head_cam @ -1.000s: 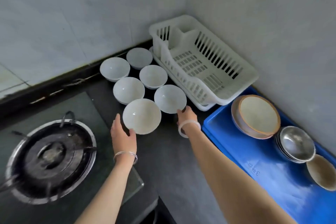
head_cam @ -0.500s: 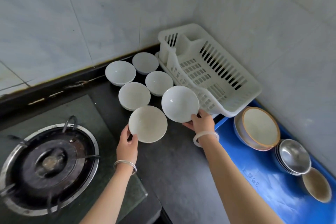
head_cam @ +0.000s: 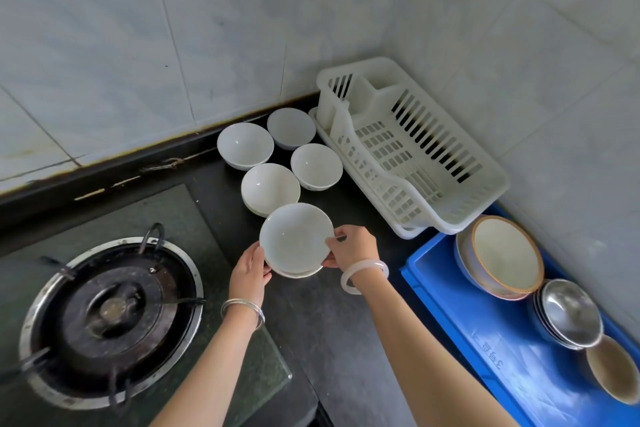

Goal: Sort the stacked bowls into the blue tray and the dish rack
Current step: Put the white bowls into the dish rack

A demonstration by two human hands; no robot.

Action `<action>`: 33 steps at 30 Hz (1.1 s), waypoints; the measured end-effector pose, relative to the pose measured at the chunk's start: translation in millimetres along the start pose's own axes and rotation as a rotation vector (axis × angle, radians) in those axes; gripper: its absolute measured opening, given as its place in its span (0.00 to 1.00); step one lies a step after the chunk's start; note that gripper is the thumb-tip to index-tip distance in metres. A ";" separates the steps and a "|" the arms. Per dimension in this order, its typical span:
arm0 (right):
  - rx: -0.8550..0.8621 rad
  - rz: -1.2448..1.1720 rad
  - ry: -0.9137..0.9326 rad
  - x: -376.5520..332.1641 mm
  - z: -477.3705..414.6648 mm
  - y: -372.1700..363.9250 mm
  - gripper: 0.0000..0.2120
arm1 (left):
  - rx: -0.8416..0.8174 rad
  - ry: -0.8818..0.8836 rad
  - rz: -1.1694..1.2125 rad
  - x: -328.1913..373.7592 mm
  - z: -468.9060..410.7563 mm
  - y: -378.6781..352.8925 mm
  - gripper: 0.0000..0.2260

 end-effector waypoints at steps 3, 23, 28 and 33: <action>0.011 0.035 -0.012 1.9 -1.3 -0.7 0.05 | -0.016 0.000 -0.019 -1.0 -3.8 -0.3 0.16; -0.350 -0.388 -0.202 26.0 -23.8 -16.5 0.21 | 0.024 0.072 -0.045 2.4 -11.2 -0.4 0.18; -0.309 -0.395 -0.159 28.5 -21.3 -8.8 0.22 | 0.027 0.044 -0.065 10.0 -4.8 -4.4 0.17; -0.282 -0.471 -0.054 12.6 -17.3 26.3 0.20 | -0.043 -0.011 -0.044 39.5 3.1 -33.0 0.16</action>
Point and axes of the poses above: each hand's wrist, its own z-axis away from the middle knuckle, its own y-axis out of the back of the hand, x = y × z, the point moved 5 cm from there along -z, towards the middle knuckle, and after that the axes turned 3 degrees about -y, right-handed, at the moved point
